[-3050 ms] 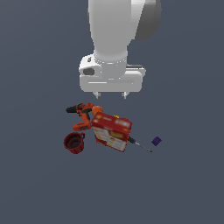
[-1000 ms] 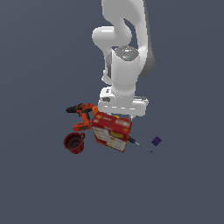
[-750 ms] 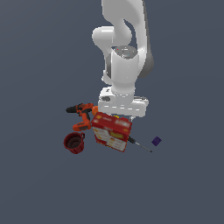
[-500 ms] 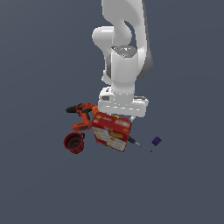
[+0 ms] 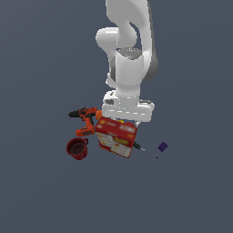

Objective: Pick up a designated object from a clutter of objects.

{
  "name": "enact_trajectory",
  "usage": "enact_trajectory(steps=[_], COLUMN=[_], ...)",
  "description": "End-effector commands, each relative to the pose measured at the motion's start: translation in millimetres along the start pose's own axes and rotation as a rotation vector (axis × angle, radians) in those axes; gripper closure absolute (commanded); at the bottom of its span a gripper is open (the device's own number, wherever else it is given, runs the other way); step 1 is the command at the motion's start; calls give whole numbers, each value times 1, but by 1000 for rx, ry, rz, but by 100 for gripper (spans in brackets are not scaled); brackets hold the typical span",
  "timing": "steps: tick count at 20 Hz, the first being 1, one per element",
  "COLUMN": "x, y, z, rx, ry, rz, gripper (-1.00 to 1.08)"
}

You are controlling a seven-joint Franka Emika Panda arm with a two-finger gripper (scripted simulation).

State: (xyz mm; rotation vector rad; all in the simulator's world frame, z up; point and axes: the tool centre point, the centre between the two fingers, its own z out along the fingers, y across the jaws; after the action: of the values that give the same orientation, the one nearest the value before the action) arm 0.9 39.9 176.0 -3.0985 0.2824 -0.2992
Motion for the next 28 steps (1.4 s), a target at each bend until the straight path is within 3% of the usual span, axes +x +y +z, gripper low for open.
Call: enact_trajectory(steps=[1, 12, 13, 28], x=[-79, -85, -85, -83], y=[-14, -12, -12, -10], z=[85, 116, 116, 110], rx=[-29, -28, -28, -28], ry=[-191, -190, -190, -190], rz=[-53, -52, -52, -53], gripper=[-92, -92, 108, 108])
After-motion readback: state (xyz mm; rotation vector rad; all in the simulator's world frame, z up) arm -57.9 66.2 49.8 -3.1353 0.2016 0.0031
